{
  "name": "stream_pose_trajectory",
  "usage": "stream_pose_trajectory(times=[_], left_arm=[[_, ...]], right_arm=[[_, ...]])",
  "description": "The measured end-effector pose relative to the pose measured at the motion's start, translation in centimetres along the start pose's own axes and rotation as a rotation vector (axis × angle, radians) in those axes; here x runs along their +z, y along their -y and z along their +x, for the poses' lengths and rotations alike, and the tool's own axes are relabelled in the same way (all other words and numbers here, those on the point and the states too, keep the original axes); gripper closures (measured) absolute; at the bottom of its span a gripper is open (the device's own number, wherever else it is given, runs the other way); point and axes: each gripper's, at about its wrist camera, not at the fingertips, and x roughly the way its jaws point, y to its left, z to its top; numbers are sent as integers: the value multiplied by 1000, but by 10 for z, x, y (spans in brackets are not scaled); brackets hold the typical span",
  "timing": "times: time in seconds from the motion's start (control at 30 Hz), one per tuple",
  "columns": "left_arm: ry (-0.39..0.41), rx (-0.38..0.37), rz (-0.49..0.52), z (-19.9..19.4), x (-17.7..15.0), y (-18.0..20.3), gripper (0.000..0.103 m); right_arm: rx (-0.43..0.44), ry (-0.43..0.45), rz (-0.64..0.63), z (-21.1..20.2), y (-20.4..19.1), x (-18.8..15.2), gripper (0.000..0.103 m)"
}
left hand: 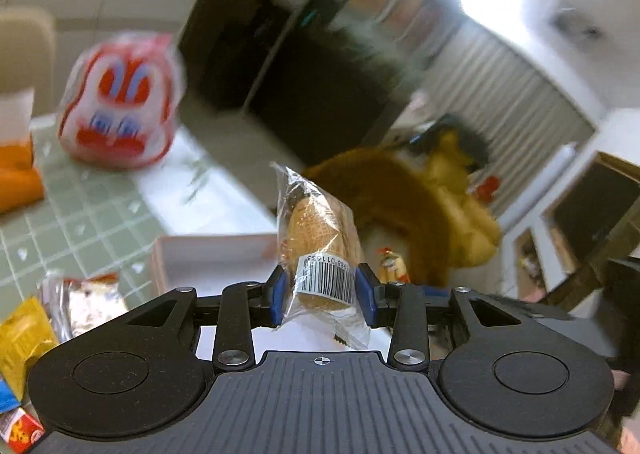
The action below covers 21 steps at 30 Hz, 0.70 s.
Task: Organize snacks
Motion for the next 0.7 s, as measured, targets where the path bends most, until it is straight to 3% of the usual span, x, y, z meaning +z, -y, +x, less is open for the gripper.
stream_pose_trajectory(times=[0.1, 0.2, 0.33, 0.5, 0.6, 0.7], left_arm=[[-49, 111, 9, 24, 1, -19, 62], [-52, 137, -46, 26, -8, -49, 62], [-71, 156, -134, 31, -21, -92, 62], [-168, 323, -93, 59, -47, -134, 62], [-210, 335, -75, 76, -66, -142, 62], [-218, 346, 39, 76, -81, -130, 62]], right_arm=[[-21, -40, -8, 26, 6, 10, 53], [18, -70, 3, 36, 17, -7, 45], [31, -184, 14, 73, 21, -42, 45], [122, -311, -7, 97, -1, -95, 45], [134, -351, -31, 118, -18, -109, 45], [125, -351, -33, 142, -25, -106, 45]])
